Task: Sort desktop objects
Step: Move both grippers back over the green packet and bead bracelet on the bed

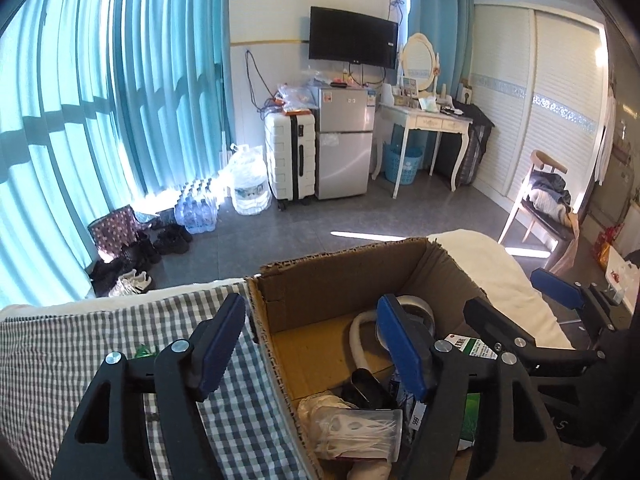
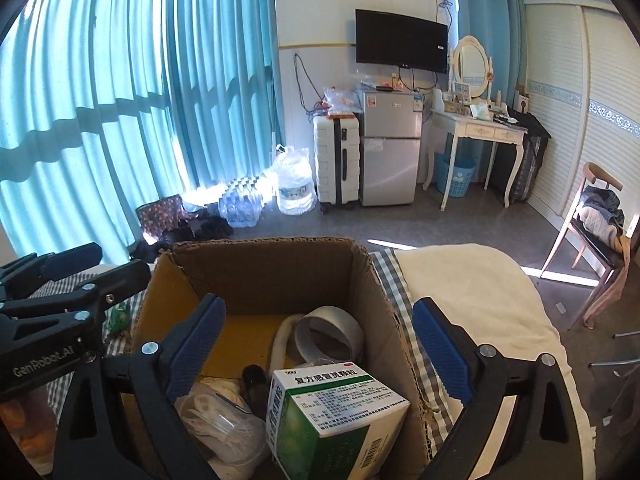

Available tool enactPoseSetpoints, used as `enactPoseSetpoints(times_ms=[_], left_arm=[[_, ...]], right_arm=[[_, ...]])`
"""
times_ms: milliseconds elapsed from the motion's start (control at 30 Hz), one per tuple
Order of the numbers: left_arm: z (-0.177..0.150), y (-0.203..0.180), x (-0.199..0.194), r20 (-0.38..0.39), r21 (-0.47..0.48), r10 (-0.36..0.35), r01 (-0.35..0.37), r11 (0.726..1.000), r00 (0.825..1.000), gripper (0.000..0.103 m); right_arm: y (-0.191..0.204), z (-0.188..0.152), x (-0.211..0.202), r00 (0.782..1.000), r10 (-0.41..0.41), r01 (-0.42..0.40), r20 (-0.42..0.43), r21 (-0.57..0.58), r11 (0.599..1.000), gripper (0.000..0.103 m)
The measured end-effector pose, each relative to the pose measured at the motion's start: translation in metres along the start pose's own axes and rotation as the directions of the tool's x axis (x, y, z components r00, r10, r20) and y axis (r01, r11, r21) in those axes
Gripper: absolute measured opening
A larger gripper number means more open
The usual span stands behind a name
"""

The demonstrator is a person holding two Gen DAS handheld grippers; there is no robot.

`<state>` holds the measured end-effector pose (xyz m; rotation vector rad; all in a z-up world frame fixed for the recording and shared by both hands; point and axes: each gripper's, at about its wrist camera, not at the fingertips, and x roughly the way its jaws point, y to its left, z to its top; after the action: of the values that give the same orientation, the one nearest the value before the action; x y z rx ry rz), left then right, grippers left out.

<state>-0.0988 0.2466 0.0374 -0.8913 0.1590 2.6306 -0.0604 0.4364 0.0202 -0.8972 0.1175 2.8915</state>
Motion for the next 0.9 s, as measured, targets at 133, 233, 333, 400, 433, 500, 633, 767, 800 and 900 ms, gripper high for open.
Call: enactPoseSetpoints(times_ms=[133, 233, 333, 400, 433, 500, 633, 767, 800, 900], left_arm=[[0.000, 0.013, -0.023, 0.026, -0.013, 0.011, -0.011, 1.000, 1.000, 0.080], [0.000, 0.023, -0.036, 0.033, -0.028, 0.025, -0.024, 0.999, 0.999, 0.082], [-0.002, 0.039, -0.055, 0.057, -0.055, 0.031, -0.028, 0.998, 0.998, 0.093], [-0.003, 0.049, -0.069, 0.086, -0.062, 0.056, -0.051, 0.997, 0.995, 0.098], [-0.005, 0.056, -0.076, 0.100, -0.066, 0.071, -0.064, 0.996, 0.993, 0.100], [-0.008, 0.067, -0.088, 0.119, -0.078, 0.095, -0.086, 0.993, 0.988, 0.103], [-0.020, 0.094, -0.106, 0.120, -0.108, 0.119, -0.106, 0.988, 0.986, 0.103], [-0.033, 0.129, -0.117, 0.120, -0.161, 0.154, -0.134, 0.978, 0.981, 0.103], [-0.037, 0.137, -0.117, 0.116, -0.174, 0.150, -0.129, 0.976, 0.982, 0.103], [-0.046, 0.158, -0.114, 0.105, -0.200, 0.172, -0.149, 0.969, 0.979, 0.103]], right_arm=[[0.009, -0.005, -0.009, 0.998, 0.047, -0.049, 0.034, 0.048, 0.998, 0.095], [0.018, -0.013, -0.016, 0.996, 0.087, -0.088, 0.025, 0.058, 0.994, 0.095], [0.025, -0.014, -0.023, 0.997, 0.066, -0.067, 0.031, 0.025, 0.997, 0.095], [0.024, -0.013, -0.027, 0.997, 0.067, -0.069, 0.037, 0.045, 0.997, 0.095], [0.022, -0.012, -0.030, 0.997, 0.068, -0.070, 0.039, 0.055, 0.996, 0.095], [0.022, -0.010, -0.036, 0.997, 0.064, -0.067, 0.054, 0.070, 0.995, 0.095], [0.025, -0.008, -0.052, 0.995, 0.060, -0.065, 0.083, 0.067, 0.996, 0.102], [0.039, -0.002, -0.065, 0.989, 0.084, -0.091, 0.125, 0.055, 0.994, 0.103], [0.042, -0.001, -0.065, 0.988, 0.088, -0.096, 0.129, 0.059, 0.994, 0.103], [0.055, 0.003, -0.067, 0.989, 0.076, -0.085, 0.127, 0.062, 0.994, 0.103]])
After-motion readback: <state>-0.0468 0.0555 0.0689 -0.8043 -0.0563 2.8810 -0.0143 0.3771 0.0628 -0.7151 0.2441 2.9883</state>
